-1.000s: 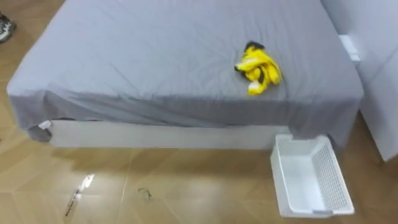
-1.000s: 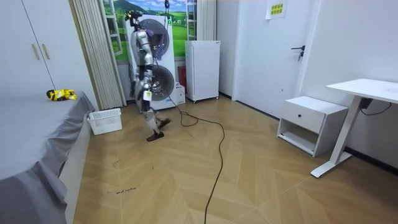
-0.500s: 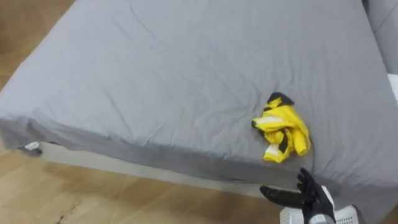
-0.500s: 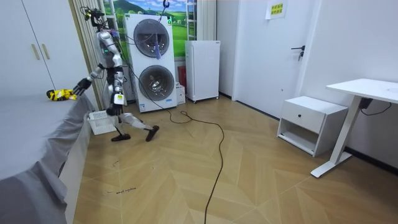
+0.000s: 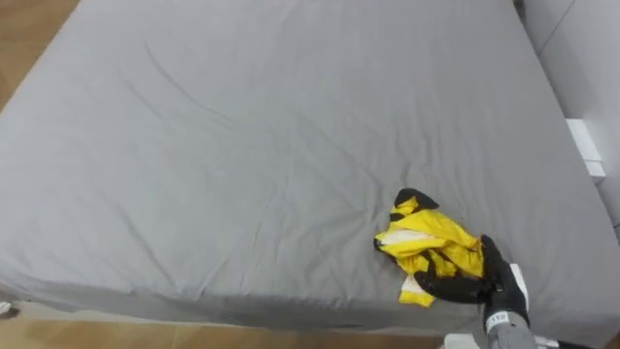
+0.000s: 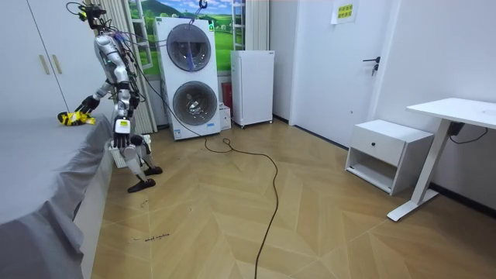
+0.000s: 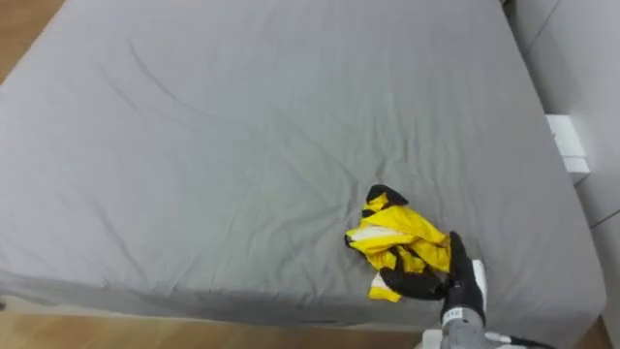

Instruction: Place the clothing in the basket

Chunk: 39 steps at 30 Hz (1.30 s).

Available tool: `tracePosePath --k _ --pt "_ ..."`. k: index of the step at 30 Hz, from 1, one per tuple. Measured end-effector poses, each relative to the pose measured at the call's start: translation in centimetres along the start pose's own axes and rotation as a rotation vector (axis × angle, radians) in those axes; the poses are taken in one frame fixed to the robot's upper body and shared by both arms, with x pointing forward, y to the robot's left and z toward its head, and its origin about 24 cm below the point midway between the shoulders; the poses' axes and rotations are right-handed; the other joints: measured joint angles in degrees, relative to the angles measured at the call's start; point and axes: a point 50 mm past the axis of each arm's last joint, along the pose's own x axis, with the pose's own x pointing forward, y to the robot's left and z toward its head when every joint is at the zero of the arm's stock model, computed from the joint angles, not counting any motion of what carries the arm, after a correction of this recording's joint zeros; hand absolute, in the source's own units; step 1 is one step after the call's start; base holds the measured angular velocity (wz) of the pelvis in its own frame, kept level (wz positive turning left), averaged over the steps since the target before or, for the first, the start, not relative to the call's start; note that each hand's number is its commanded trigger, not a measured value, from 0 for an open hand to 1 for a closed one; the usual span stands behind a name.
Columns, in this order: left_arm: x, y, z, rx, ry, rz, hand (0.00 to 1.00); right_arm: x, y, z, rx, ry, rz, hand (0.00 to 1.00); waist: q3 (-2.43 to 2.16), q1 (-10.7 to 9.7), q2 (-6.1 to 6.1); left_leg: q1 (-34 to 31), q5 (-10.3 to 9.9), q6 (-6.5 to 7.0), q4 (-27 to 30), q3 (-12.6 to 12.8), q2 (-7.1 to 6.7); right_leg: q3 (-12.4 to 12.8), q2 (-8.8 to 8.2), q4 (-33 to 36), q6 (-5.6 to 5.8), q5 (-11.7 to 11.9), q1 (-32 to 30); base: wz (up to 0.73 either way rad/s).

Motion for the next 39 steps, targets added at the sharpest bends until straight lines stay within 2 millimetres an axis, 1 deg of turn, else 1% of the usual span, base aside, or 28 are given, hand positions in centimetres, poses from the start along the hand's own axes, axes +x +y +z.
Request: tracePosePath --k 2,3,4,5,7,8,10,14,16,17,20,22,23,24,26,29,30,31,32,33,34,35,36,37,38,39 --pt "0.3 -0.3 0.8 -0.001 -0.015 -0.018 0.0 0.7 0.1 1.1 -0.01 -0.024 -0.028 0.0 0.36 0.0 0.01 -0.1 0.1 0.18 -0.7 0.1 -0.34 0.1 -0.35 -0.2 0.27 0.0 -0.4 0.0" --pt "0.4 -0.4 1.2 0.001 -0.019 -0.027 0.0 1.0 0.0 1.9 -0.02 -0.049 -0.041 0.0 0.44 -0.2 0.03 -0.3 0.3 0.43 -1.3 0.1 -0.59 -0.2 -0.62 -0.2 0.42 -0.1 -0.8 0.0" --pt "0.6 -0.6 1.5 0.003 -0.017 -0.032 0.0 1.5 0.0 3.0 -0.028 -0.081 -0.054 0.0 0.47 -0.3 0.05 -0.6 0.5 0.61 -1.7 0.2 -0.94 -0.2 -1.0 0.0 0.72 -0.2 -1.5 0.0" --pt "0.6 -0.6 1.5 0.006 -0.015 -0.035 0.0 1.6 0.0 3.5 -0.037 -0.098 -0.061 0.0 0.47 -0.3 0.09 -1.0 0.6 0.67 -1.8 0.3 -1.02 -0.2 -1.08 0.0 0.79 -0.3 -1.9 -0.03" --pt "0.7 -0.9 1.5 0.028 0.001 -0.058 0.0 2.3 0.0 5.5 -0.082 -0.166 -0.075 0.0 0.59 -0.2 0.13 -2.1 0.8 0.87 -2.2 1.0 -1.07 -0.3 -1.22 0.0 0.89 -0.2 -3.3 -0.1" --pt "0.7 -0.9 1.4 0.03 0.01 -0.062 0.0 2.4 0.0 5.9 -0.089 -0.179 -0.078 0.0 0.62 -0.3 0.12 -2.3 0.9 0.89 -2.3 1.1 -1.11 -0.3 -1.18 -0.1 0.93 -0.2 -3.5 -0.06" --pt "0.7 -0.7 1.1 0.034 0.03 -0.061 0.0 2.5 0.0 6.8 -0.096 -0.211 -0.089 0.0 0.63 -0.5 0.14 -3.3 1.2 0.94 -2.6 1.1 -1.2 -1.3 -1.15 -0.3 0.97 -0.2 -4.4 0.02" --pt "0.6 -0.4 0.4 0.033 0.079 -0.055 0.0 2.6 0.1 7.0 -0.114 -0.223 -0.088 0.0 0.71 -0.3 0.31 -4.3 1.3 0.88 -2.7 0.7 -1.19 -2.3 -1.12 -1.1 1.07 -0.1 -4.7 0.07" --pt "0.7 -0.5 0.4 0.045 0.086 -0.062 0.0 2.7 0.1 7.2 -0.124 -0.22 -0.087 0.0 0.93 -0.5 0.65 -5.5 1.4 0.77 -2.4 -0.3 -1.24 -4.3 -1.5 -1.1 1.03 -0.1 -5.3 0.21" --pt "0.7 -0.5 0.5 0.049 0.083 -0.064 0.0 2.8 0.2 7.1 -0.131 -0.217 -0.084 0.0 0.95 -0.4 0.65 -5.8 1.6 0.78 -2.4 -0.4 -1.25 -4.5 -1.58 -1.1 1.03 -0.1 -5.5 0.2" --pt "0.8 -0.6 0.8 0.072 0.079 -0.076 0.0 3.1 0.4 6.4 -0.167 -0.173 -0.057 0.0 1.03 0.8 0.72 -6.7 1.9 0.64 -2.7 -0.6 -1.25 -5.6 -1.65 -1.1 0.96 0.0 -6.4 0.08" --pt "0.9 -0.7 1.3 0.088 0.071 -0.08 0.0 3.2 0.5 5.7 -0.194 -0.137 -0.025 0.0 1.13 1.5 0.87 -7.3 1.9 0.59 -3.1 -1.0 -1.28 -7.7 -1.93 -1.1 0.96 0.0 -6.8 0.15" --pt "1.0 -0.7 1.4 0.09 0.069 -0.08 0.0 3.2 0.6 5.6 -0.199 -0.13 -0.019 0.0 1.13 1.8 0.86 -7.5 1.9 0.58 -3.2 -1.0 -1.29 -7.8 -1.99 -1.0 0.92 0.0 -7.1 0.1" --pt "1.0 -0.7 1.5 0.092 0.068 -0.082 0.0 3.3 0.6 5.4 -0.212 -0.116 -0.01 0.0 1.22 2.0 0.84 -7.7 2.4 0.61 -3.4 -1.1 -1.46 -8.0 -2.11 -1.1 0.91 0.0 -7.2 0.13" --pt "1.1 -0.8 1.6 0.098 0.075 -0.085 0.0 3.6 0.2 5.1 -0.246 -0.086 -0.008 0.0 1.22 2.1 0.85 -7.9 2.8 0.66 -3.6 -1.7 -1.77 -8.4 -2.25 -1.1 0.91 0.0 -7.1 0.18" --pt "1.1 -0.9 1.7 0.113 0.084 -0.089 0.0 4.0 -0.3 5.0 -0.274 -0.059 0.012 0.0 1.42 2.2 0.52 -8.0 2.8 0.69 -3.6 -2.1 -2.03 -8.7 -2.03 -1.1 0.91 0.0 -7.1 0.1" --pt "1.1 -0.9 1.6 0.113 0.09 -0.089 0.0 3.9 -0.4 4.6 -0.284 -0.045 0.014 0.0 1.52 2.2 0.38 -8.1 2.8 0.7 -3.6 -2.5 -2.13 -9.1 -2.05 -1.3 0.91 0.0 -7.0 0.11" --pt "1.1 -0.9 1.6 0.115 0.095 -0.089 0.0 3.9 -0.6 4.3 -0.299 -0.032 0.014 0.16 1.55 2.2 0.34 -8.1 2.8 0.71 -3.5 -2.9 -2.24 -9.4 -1.95 -2.1 1.06 0.1 -6.4 0.15" --pt "1.1 -0.9 1.6 0.116 0.097 -0.089 0.0 4.0 -0.7 4.2 -0.306 -0.027 0.013 0.69 1.56 2.2 0.37 -8.1 2.8 0.71 -3.5 -3.3 -2.31 -9.8 -1.91 -2.3 1.11 0.1 -6.2 0.22" --pt "1.2 -0.8 1.7 0.119 0.099 -0.087 0.0 4.0 -1.0 4.0 -0.32 -0.017 0.013 0.87 1.57 2.3 0.35 -8.2 2.8 0.71 -3.5 -3.7 -2.36 -10.4 -1.81 -2.7 1.11 0.2 -5.8 0.25" --pt "1.2 -0.7 1.9 0.126 0.103 -0.086 0.0 4.0 -1.3 3.9 -0.333 -0.007 0.01 1.0 1.59 2.4 0.36 -8.3 2.8 0.71 -3.5 -4.2 -2.44 -10.9 -1.78 -2.9 1.11 0.2 -5.6 0.25" --pt "1.2 -0.7 2.0 0.134 0.104 -0.086 0.0 4.0 -1.4 3.8 -0.338 -0.003 0.007 1.0 1.61 2.4 0.4 -8.3 2.8 0.71 -3.5 -4.5 -2.5 -11.1 -1.77 -2.9 1.11 0.2 -5.5 0.25" --pt "1.3 -0.6 2.2 0.147 0.102 -0.085 0.0 4.1 -1.9 3.8 -0.354 0.001 -0.001 1.0 1.83 2.5 0.75 -8.4 2.8 0.69 -3.5 -5.2 -2.61 -11.3 -1.7 -3.0 1.1 0.2 -5.4 0.21" --pt "1.3 -0.6 2.3 0.155 0.098 -0.084 0.0 4.2 -2.4 3.9 -0.375 -0.003 -0.013 1.0 1.82 2.6 0.73 -8.7 2.8 0.65 -3.6 -5.5 -2.68 -11.4 -1.69 -2.9 1.1 0.2 -5.7 0.16" --pt "1.3 -0.5 2.4 0.163 0.096 -0.083 0.0 4.3 -2.7 4.1 -0.382 -0.007 -0.02 1.0 1.7 2.6 0.57 -9.1 2.9 0.62 -3.5 -5.6 -2.68 -11.4 -1.66 -2.9 1.1 0.2 -6.0 0.07" --pt "1.4 -0.5 2.6 0.171 0.091 -0.081 0.0 4.4 -3.0 4.3 -0.387 -0.011 -0.029 1.0 1.72 2.6 0.59 -9.4 3.1 0.6 -3.4 -5.7 -2.7 -11.5 -1.56 -3.0 1.02 0.3 -6.3 0.05"
